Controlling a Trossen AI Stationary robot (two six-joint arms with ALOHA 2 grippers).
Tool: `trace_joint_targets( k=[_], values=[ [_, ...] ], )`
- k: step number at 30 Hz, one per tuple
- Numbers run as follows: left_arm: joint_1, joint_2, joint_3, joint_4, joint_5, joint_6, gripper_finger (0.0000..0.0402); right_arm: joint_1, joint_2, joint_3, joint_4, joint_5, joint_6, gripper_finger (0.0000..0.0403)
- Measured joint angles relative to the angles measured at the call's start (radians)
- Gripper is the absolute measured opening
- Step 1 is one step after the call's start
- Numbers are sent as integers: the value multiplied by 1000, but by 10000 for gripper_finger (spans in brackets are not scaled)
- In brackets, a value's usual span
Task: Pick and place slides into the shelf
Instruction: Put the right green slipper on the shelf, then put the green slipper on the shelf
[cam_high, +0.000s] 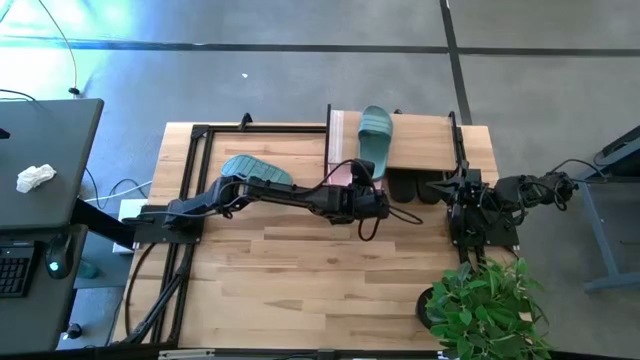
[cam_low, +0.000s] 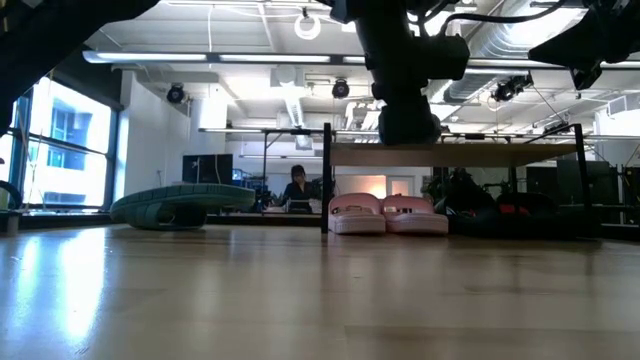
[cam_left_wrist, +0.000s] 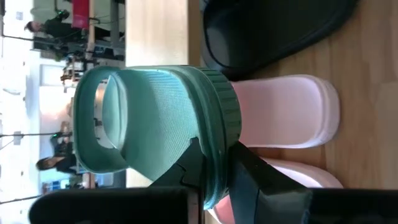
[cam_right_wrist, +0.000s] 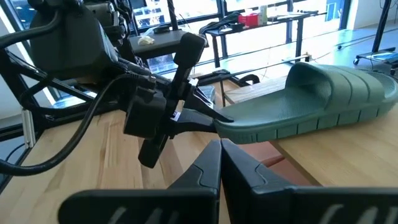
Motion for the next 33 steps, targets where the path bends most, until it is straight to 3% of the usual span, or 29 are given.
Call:
trace_joint_targets(
  k=[12, 23, 33],
  values=[
    [11, -2, 1, -4, 32, -14, 33, 0, 0, 0, 0, -6, 0, 0],
    [12, -2, 1, 19, 47, -11, 189, 0, 0, 0, -4, -5, 0, 0],
    [5, 0, 14, -2, 32, 21, 288, 0, 0, 0, -8, -5, 3, 0]
  ],
)
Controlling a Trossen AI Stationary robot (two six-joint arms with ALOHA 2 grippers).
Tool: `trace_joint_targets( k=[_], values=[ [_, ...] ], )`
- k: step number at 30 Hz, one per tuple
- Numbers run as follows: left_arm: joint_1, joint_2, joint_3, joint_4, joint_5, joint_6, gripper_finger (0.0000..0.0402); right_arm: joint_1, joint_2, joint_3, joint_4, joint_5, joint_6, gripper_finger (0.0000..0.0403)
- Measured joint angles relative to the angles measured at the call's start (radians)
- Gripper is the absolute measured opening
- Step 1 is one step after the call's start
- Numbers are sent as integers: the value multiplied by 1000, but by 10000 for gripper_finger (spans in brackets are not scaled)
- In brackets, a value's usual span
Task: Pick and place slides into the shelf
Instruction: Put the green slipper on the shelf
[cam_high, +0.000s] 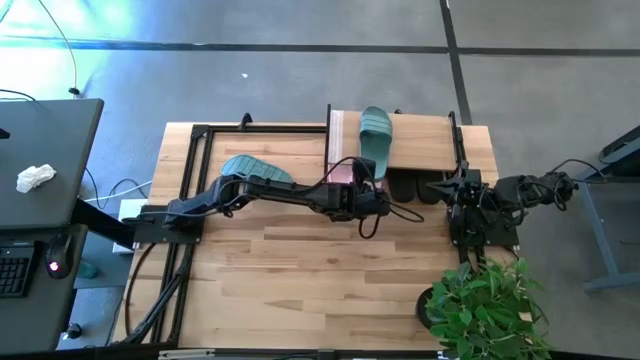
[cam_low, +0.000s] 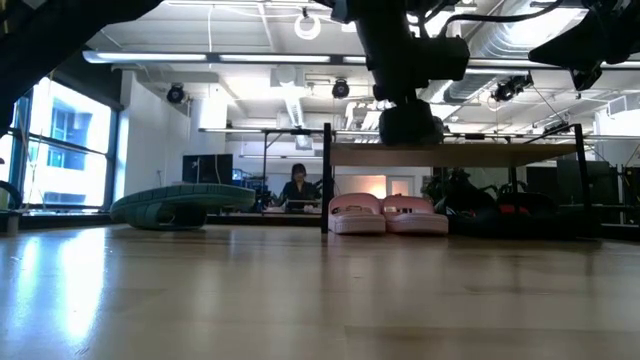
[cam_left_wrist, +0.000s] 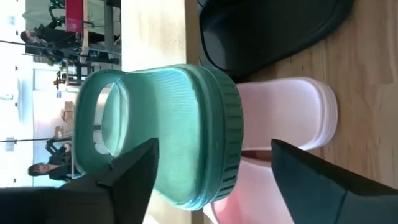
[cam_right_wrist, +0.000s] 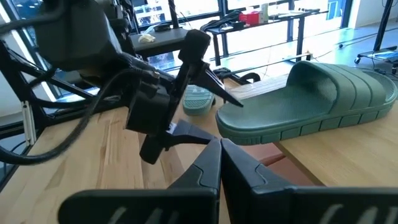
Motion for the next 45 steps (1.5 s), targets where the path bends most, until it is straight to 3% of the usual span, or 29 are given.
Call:
trace_joint_targets(
  k=[5, 13, 18, 22, 25, 31, 39, 45],
  values=[
    [-22, 0, 67, -58, -20, 7, 321, 0, 0, 0, -1, 0, 0, 0],
    [-90, -7, 203, -327, -30, -61, 339, 0, 0, 0, -4, -1, 0, 0],
    [-146, -27, 198, -583, -24, -263, 331, 0, 5, 0, -4, -8, -3, 0],
    [-194, -27, 190, -845, -8, -514, 321, 0, 27, 0, -3, -10, -3, 0],
    [-228, -28, 144, -905, 35, -662, 314, 0, 55, -1, -3, -10, -3, 0],
    [-282, -41, 53, -907, 82, -741, 299, 0, 131, -1, 0, -11, -3, 0],
    [-288, -34, -211, -906, 158, -877, 282, 0, 208, -1, 1, -14, -3, 0],
    [-287, -45, -378, -905, 149, -980, 273, 0, 225, -1, 4, -18, -3, 0]
  ],
)
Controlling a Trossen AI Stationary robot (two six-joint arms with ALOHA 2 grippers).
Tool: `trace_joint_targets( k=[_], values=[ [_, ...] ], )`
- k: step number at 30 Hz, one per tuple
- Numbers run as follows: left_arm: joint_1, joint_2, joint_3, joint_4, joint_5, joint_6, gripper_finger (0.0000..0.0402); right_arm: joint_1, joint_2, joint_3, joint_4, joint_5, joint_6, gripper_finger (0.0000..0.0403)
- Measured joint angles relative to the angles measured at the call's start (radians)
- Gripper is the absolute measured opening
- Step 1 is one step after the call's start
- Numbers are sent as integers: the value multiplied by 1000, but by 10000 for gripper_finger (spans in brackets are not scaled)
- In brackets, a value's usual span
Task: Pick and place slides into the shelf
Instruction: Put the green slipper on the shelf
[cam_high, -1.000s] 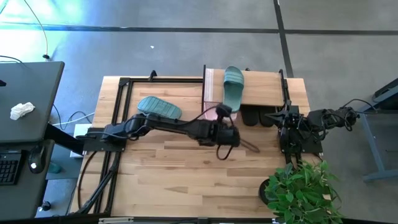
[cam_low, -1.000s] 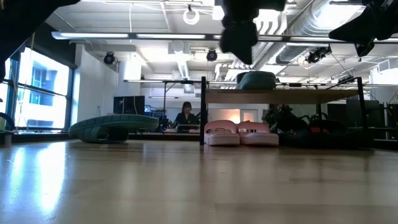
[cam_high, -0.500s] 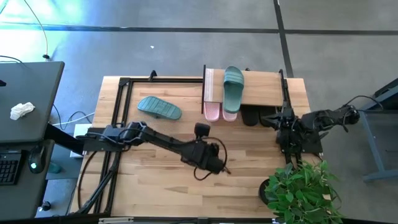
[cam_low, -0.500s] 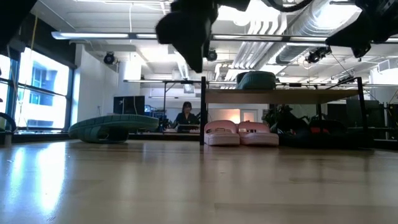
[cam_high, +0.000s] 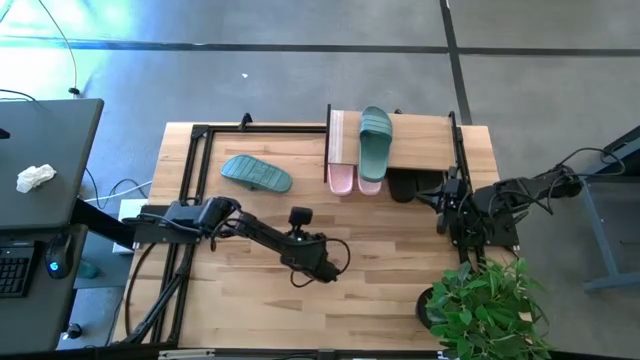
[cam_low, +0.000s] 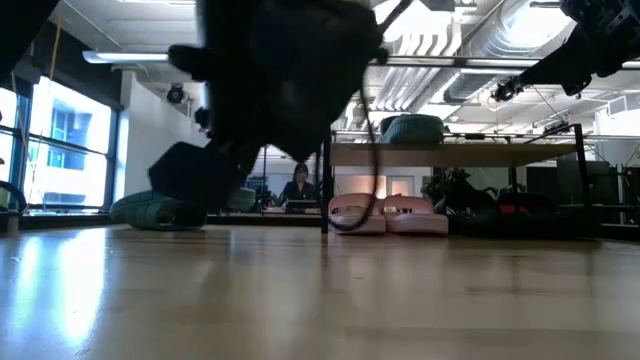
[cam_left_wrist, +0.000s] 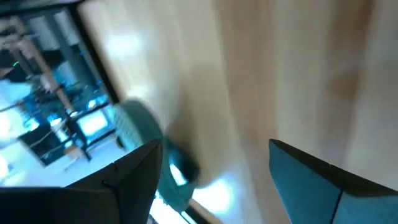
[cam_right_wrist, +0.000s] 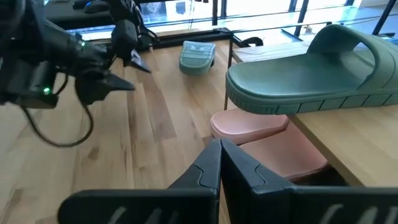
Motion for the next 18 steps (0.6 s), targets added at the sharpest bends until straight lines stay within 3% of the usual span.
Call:
trace_joint_targets(
  k=[12, 18],
  values=[
    [27, -160, -420, 21, -101, -404, 271, 0, -1, 0, 1, 0, 0, 0],
    [28, -212, -563, 220, -129, -392, 271, 0, -1, 0, 3, 0, -3, 0]
  ],
)
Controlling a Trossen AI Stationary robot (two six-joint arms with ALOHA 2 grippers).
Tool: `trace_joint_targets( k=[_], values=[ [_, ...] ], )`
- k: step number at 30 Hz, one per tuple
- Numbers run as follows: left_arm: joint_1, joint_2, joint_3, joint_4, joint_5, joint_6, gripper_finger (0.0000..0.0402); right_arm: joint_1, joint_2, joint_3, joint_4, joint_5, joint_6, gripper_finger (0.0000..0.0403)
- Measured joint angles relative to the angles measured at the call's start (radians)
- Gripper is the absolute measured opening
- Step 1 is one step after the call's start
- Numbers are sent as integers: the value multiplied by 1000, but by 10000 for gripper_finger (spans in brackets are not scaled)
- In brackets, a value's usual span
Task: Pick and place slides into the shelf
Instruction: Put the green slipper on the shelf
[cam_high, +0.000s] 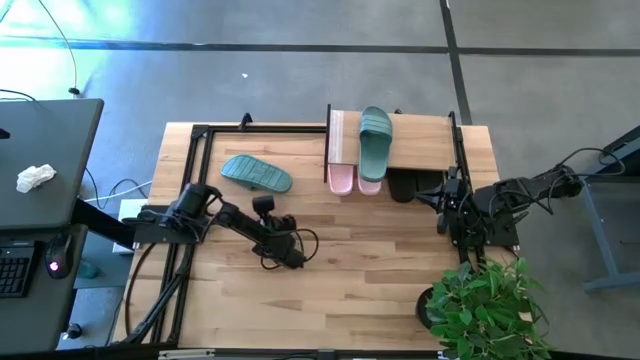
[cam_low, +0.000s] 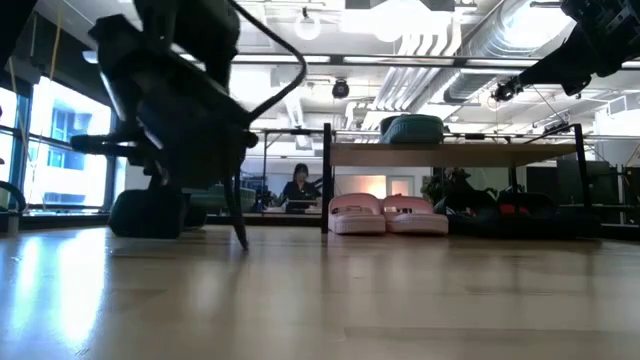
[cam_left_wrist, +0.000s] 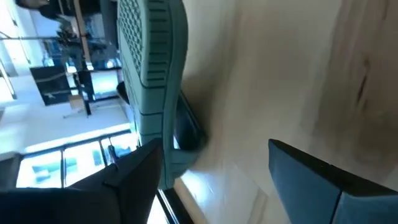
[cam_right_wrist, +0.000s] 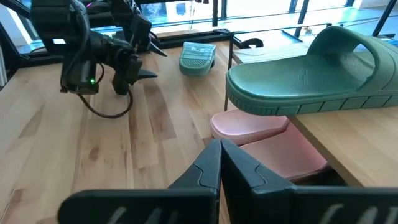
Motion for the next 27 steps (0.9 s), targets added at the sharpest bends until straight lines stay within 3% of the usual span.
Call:
trace_joint_targets(
  k=[7, 18, 27],
  values=[
    [26, -9, -47, 25, -90, 4, 271, 0, 0, 0, 1, 0, 0, 0],
    [54, -12, -85, 72, -145, 14, 271, 0, 0, 0, 1, 0, -4, 0],
    [114, -13, -87, 153, -180, 185, 271, 0, 0, 0, 1, 0, -4, 0]
  ],
)
